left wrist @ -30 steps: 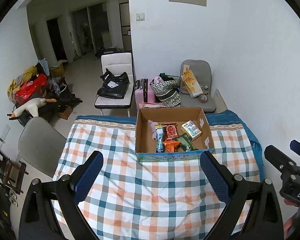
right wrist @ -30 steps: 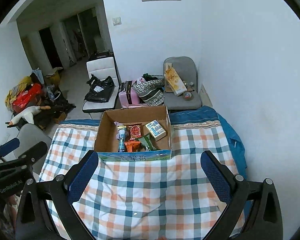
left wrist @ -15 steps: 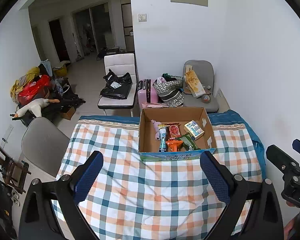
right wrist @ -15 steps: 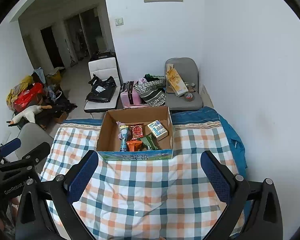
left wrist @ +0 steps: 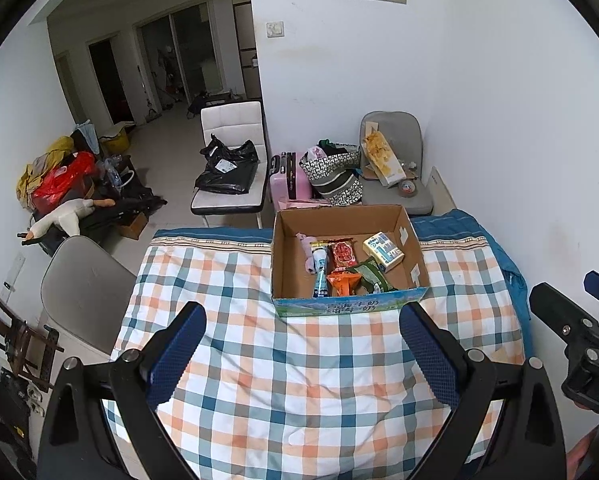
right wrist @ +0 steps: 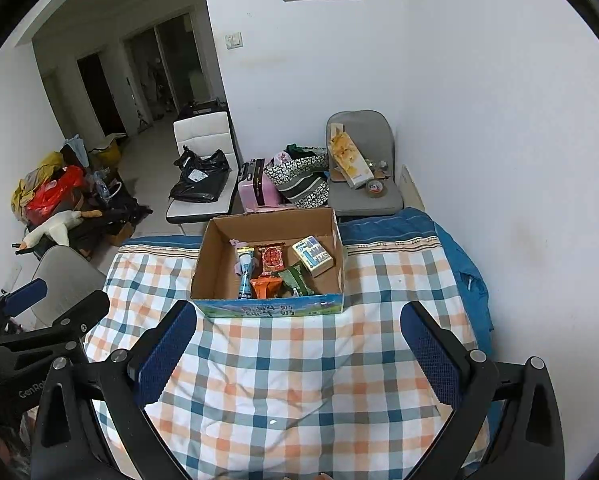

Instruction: Organize soft objects

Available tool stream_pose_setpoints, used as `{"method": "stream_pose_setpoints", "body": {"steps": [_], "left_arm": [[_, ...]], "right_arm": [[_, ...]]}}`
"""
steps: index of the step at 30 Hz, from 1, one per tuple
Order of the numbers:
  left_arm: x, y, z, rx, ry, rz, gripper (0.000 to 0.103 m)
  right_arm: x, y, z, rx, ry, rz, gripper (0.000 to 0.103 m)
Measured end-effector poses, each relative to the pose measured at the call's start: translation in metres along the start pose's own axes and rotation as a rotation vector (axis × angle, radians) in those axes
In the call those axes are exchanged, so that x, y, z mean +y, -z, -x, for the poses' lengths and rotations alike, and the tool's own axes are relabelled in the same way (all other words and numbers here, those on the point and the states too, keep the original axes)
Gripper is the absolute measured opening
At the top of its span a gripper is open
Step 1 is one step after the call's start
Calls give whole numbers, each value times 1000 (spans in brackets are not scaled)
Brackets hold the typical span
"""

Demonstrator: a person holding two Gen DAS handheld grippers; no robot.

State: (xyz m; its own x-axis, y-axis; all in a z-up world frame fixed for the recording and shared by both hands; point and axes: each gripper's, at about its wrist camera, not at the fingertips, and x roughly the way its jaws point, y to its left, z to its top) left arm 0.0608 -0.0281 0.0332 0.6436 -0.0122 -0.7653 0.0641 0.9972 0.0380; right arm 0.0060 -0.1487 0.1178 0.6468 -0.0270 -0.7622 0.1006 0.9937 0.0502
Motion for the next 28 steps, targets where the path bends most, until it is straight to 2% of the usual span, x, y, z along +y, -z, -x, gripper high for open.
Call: {"method": "stream_pose_setpoints", "body": {"steps": [2,28], "left_arm": [[0,0,0,-5,-1,1,102],[4,2,-4,-5,3,21,102]], "right_arm": [[0,2,-1,0,2,-2,103],[-4,4,-3,-3,8,-16,103]]}}
